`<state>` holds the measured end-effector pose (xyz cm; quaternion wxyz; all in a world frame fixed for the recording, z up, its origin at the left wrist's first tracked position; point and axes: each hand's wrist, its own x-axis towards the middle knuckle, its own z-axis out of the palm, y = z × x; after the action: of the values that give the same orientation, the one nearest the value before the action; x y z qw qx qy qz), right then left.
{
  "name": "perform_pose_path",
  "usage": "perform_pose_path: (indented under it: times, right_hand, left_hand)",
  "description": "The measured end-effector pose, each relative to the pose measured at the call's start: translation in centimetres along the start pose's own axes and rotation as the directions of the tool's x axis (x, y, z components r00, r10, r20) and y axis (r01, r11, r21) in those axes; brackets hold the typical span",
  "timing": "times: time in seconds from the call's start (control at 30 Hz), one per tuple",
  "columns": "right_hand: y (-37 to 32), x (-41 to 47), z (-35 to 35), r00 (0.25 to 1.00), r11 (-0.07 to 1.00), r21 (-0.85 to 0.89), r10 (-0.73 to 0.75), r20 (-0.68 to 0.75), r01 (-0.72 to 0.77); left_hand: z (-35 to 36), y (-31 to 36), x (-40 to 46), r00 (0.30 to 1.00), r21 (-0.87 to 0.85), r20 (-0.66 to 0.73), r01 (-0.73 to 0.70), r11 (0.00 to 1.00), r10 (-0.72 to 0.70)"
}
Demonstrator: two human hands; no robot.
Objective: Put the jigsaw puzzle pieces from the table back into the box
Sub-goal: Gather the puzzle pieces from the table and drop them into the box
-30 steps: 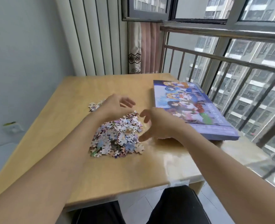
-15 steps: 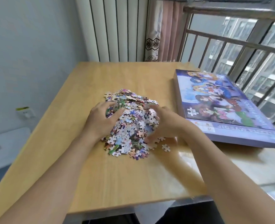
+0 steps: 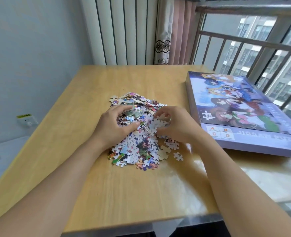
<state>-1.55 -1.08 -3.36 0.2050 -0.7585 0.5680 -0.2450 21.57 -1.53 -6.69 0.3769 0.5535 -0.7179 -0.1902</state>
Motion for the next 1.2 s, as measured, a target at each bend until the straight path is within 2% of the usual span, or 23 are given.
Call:
perform_pose_path:
  times: [0.1, 0.2, 0.3, 0.37, 0.47, 0.5, 0.57, 0.6, 0.77, 0.93, 1.03, 1.13, 1.2]
  right_hand:
    - [0.2, 0.2, 0.3, 0.995, 0.994, 0.11, -0.008, -0.103, 0.02]
    - [0.6, 0.2, 0.5, 0.972, 0.964, 0.265, 0.065, -0.225, -0.003]
    - [0.4, -0.1, 0.0, 0.965, 0.909, 0.416, 0.08, -0.249, 0.032]
    - [0.1, -0.3, -0.1, 0.975, 0.859, 0.511, 0.085, -0.205, 0.033]
    - [-0.5, -0.1, 0.9, 0.999, 0.79, 0.612, 0.04, -0.002, -0.03]
    - [-0.7, 0.1, 1.4, 1.0, 0.828, 0.56, 0.005, 0.018, -0.014]
    - [-0.9, 0.3, 2.2, 0.996, 0.94, 0.33, -0.078, -0.038, 0.087]
    - [-0.9, 0.4, 2.3, 0.992, 0.963, 0.242, -0.106, -0.068, 0.12]
    - [-0.9, -0.1, 1.5, 0.984, 0.972, 0.156, -0.169, -0.048, 0.174]
    - [-0.5, -1.0, 0.6, 0.972, 0.979, 0.036, -0.201, 0.12, 0.199]
    - [-0.5, -1.1, 0.4, 0.979, 0.981, -0.118, -0.136, 0.151, 0.154]
    - [-0.6, -0.9, 0.4, 0.984, 0.982, -0.189, 0.034, 0.177, 0.0]
    - [-0.4, -0.5, 0.4, 0.977, 0.975, -0.205, 0.121, 0.176, -0.084]
  left_hand:
    - [-0.1, 0.2, -0.1, 0.995, 0.01, -0.065, -0.07, 0.997, 0.071]
    - [-0.1, 0.5, -0.1, 0.987, 0.008, -0.097, -0.129, 0.992, 0.13]
    - [-0.2, 0.7, -0.5, 0.984, 0.029, 0.029, -0.177, 0.984, 0.177]
    - [-0.1, 1.0, -0.8, 0.975, 0.052, 0.115, -0.197, 0.979, 0.19]
    - [0.0, 0.9, -0.8, 0.976, 0.057, 0.104, -0.197, 0.979, 0.191]
    - [0.0, 0.8, -0.7, 0.978, 0.058, 0.089, -0.196, 0.979, 0.191]
    - [0.2, 0.7, -0.5, 0.98, 0.063, 0.067, -0.192, 0.979, 0.188]
    - [0.2, 0.7, -0.4, 0.981, 0.058, 0.062, -0.185, 0.981, 0.181]
    - [0.1, 0.9, -0.2, 0.984, 0.041, -0.013, -0.178, 0.983, 0.178]
    - [0.0, 1.3, -0.1, 0.984, 0.043, -0.044, -0.169, 0.985, 0.171]
    - [-0.3, 1.1, 0.2, 0.992, 0.119, -0.064, -0.097, 0.988, 0.105]
    - [-1.1, 0.3, 0.5, 0.988, 0.21, -0.042, 0.155, 0.965, -0.15]
    - [-1.2, 0.1, 0.5, 0.969, 0.259, 0.014, 0.236, 0.937, -0.248]
